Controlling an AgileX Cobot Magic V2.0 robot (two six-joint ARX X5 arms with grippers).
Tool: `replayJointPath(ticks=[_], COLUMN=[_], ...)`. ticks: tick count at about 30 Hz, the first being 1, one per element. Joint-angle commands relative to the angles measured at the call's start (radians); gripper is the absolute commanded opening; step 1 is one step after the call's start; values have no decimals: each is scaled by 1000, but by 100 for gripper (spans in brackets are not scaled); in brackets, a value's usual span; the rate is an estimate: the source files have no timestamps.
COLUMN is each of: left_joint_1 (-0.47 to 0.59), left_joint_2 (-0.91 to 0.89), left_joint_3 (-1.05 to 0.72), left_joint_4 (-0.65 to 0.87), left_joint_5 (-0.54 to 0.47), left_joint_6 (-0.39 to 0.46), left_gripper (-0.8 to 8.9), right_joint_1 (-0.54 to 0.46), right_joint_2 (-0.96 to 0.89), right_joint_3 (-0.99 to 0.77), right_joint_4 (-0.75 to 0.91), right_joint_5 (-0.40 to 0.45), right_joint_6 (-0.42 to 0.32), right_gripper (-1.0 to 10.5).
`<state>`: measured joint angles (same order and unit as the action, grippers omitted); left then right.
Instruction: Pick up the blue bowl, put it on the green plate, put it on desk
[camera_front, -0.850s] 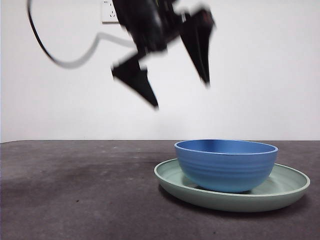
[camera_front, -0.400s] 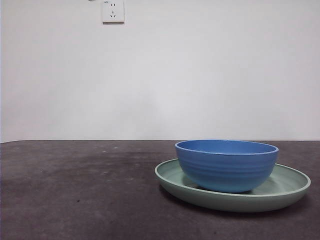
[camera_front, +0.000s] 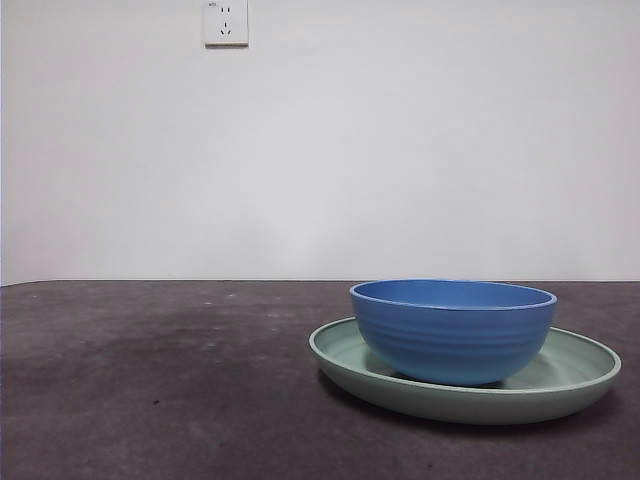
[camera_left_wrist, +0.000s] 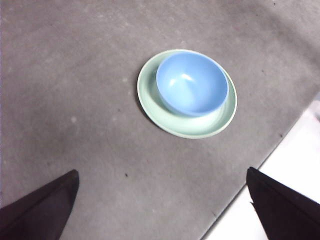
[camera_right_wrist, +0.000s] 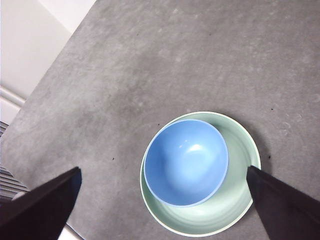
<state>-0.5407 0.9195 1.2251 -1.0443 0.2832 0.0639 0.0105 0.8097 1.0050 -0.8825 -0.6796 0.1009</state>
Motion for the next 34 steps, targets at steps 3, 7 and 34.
replayJointPath(ticks=[3,7,34], left_joint_1=[-5,-5,-5], left_joint_2=[-159,-285,-389], left_joint_3=[-152,-231,-240], left_joint_4=[66,97,95], left_joint_5=[31,31,31], left_joint_6=[13,11,23], left_gripper=[566,566,566], right_joint_1=[1,1,111], right_joint_2=[6,6,509], right_joint_3=[16,16,16], right_joint_4=[4,-10,-90], right_joint_5=[0,0,321], right_joint_6=[-8,-8,-75], right_gripper=[600,599,599])
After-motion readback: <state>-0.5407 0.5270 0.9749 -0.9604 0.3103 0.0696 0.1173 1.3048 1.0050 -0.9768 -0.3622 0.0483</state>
